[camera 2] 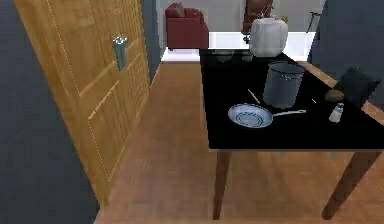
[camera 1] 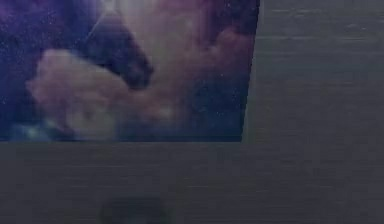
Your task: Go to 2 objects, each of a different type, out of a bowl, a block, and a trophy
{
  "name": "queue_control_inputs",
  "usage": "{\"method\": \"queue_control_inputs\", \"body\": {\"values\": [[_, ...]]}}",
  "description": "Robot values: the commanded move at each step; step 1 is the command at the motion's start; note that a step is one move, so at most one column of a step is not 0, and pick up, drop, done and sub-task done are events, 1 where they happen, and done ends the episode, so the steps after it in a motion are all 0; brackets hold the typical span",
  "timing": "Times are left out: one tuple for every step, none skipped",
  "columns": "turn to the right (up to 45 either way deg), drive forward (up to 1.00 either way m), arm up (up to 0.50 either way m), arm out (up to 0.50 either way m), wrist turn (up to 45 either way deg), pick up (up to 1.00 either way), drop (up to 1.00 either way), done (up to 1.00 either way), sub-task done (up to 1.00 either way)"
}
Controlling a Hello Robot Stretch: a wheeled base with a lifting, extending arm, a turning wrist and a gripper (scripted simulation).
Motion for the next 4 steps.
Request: {"method": "queue_control_inputs", "body": {"values": [[45.0,0.0,0.0,0.0,0.0,0.0,0.0,0.0,0.0],[33.0,0.0,0.0,0.0,0.0,0.0,0.0,0.0,0.0],[0.0,0.65,0.0,0.0,0.0,0.0,0.0,0.0,0.0],[12.0,0.0,0.0,0.0,0.0,0.0,0.0,0.0,0.0]]}}
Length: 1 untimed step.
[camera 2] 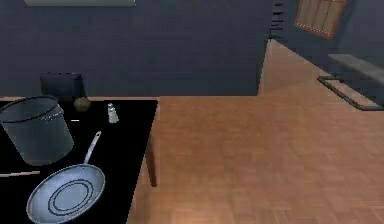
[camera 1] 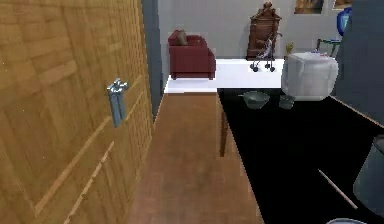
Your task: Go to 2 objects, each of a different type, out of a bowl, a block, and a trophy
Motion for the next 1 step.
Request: {"method": "queue_control_inputs", "body": {"values": [[0.0,0.7,0.0,0.0,0.0,0.0,0.0,0.0,0.0]]}}
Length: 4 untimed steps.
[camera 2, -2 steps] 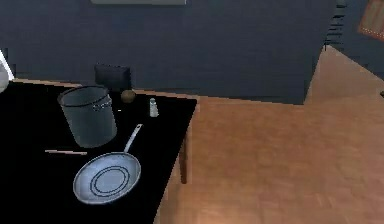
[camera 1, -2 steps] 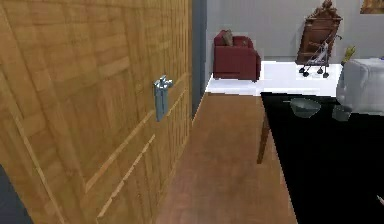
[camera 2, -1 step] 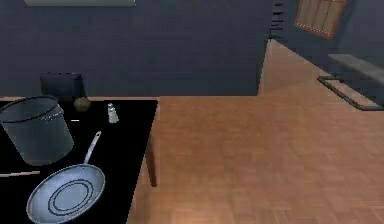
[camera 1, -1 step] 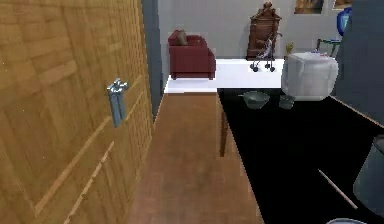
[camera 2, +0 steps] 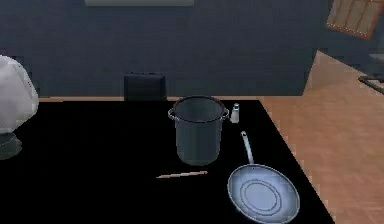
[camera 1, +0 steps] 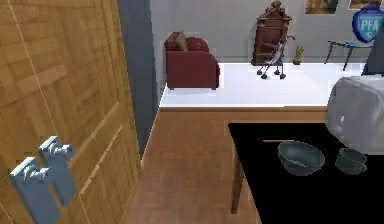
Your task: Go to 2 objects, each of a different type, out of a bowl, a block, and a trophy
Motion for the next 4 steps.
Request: {"method": "queue_control_inputs", "body": {"values": [[30.0,0.0,0.0,0.0,0.0,0.0,0.0,0.0,0.0],[0.0,0.0,0.0,0.0,0.0,0.0,0.0,0.0,1.0],[-36.0,0.0,0.0,0.0,0.0,0.0,0.0,0.0,0.0],[0.0,1.0,0.0,0.0,0.0,0.0,0.0,0.0,0.0]]}}
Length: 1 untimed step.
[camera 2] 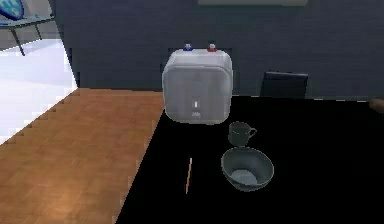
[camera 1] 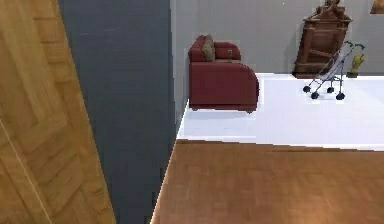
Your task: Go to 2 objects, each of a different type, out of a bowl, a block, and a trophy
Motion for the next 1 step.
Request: {"method": "queue_control_inputs", "body": {"values": [[-6.0,0.0,0.0,0.0,0.0,0.0,0.0,0.0,0.0]]}}
